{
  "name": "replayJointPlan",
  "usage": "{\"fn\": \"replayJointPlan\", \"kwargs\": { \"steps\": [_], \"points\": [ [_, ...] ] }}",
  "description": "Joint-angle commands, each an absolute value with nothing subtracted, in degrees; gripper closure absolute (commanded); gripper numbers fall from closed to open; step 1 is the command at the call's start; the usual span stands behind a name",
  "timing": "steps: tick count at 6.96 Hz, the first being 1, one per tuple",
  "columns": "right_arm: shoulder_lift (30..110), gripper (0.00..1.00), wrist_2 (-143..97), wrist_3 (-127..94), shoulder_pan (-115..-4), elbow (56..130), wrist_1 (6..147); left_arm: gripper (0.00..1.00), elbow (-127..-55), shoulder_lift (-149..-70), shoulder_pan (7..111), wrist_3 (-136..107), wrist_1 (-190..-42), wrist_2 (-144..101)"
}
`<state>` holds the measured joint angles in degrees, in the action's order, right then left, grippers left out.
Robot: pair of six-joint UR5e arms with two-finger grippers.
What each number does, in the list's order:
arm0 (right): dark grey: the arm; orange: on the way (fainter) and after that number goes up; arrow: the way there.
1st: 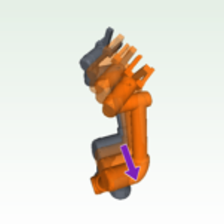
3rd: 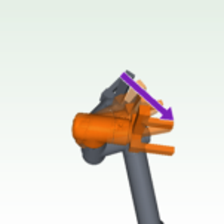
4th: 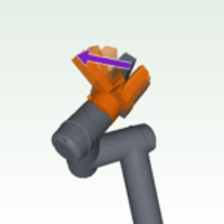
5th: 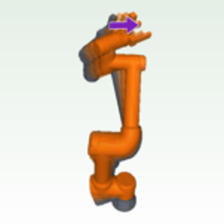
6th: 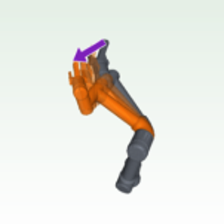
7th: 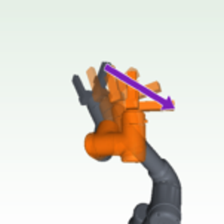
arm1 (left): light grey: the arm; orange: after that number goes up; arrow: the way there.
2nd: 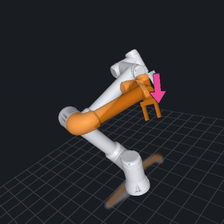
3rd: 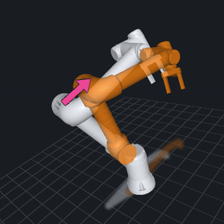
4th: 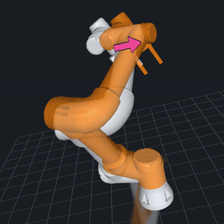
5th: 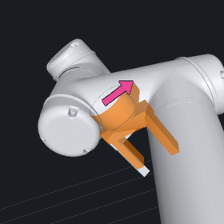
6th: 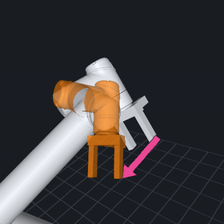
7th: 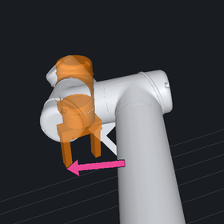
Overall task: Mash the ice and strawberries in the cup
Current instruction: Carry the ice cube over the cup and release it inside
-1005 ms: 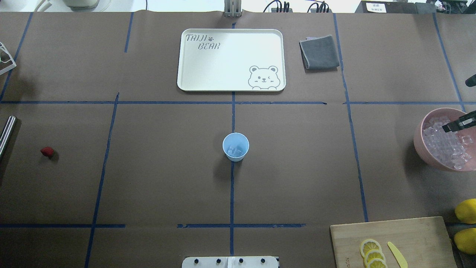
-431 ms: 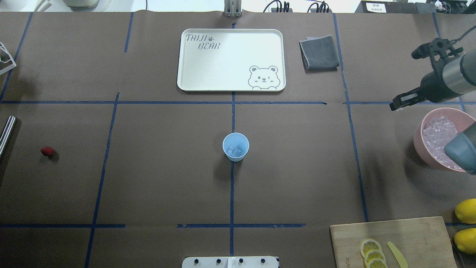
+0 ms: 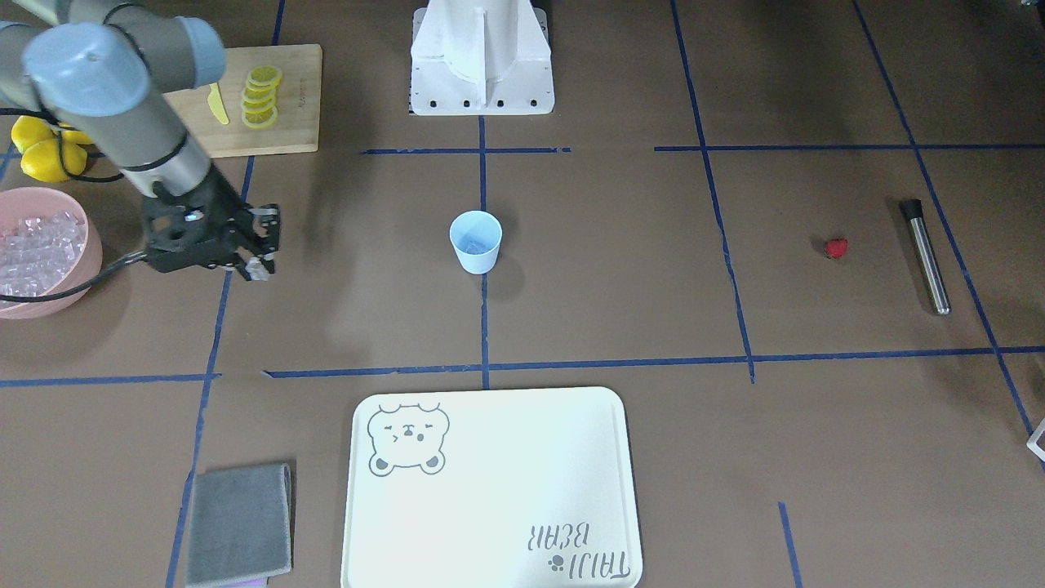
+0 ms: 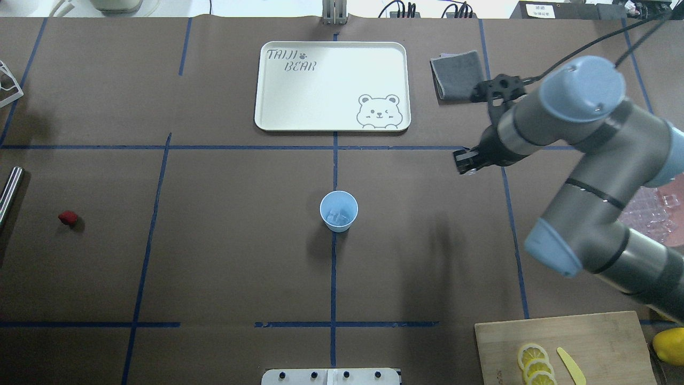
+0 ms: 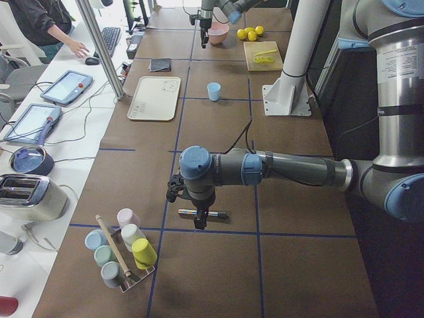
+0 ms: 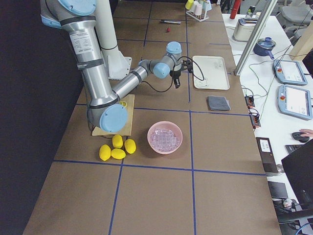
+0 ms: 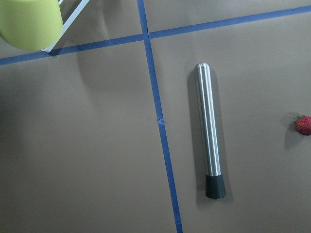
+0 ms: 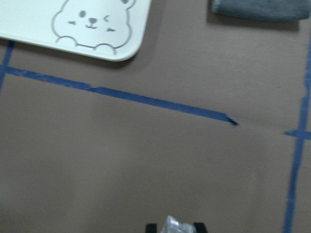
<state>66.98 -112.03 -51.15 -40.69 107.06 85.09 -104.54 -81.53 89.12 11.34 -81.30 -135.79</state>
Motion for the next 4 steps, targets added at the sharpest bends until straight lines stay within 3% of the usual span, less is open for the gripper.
{"fn": "replayJointPlan", "kwargs": {
  "steps": [1, 3, 4],
  "points": [
    [53.75, 0.82, -99.81, -64.46, -29.49, 104.61, 94.56, 0.0, -104.59, -81.56, 89.12, 11.42, -81.3, -135.79],
    [42.76, 0.83, -97.56, -71.7, -26.2, 93.57, 94.57, 0.0, -104.5, -81.56, 89.12, 11.34, -81.3, -135.79],
    [42.98, 0.83, -97.56, -71.72, -25.93, 93.69, 94.66, 0.0, -104.5, -81.48, 89.12, 11.42, -81.3, -135.79]
  ]
}}
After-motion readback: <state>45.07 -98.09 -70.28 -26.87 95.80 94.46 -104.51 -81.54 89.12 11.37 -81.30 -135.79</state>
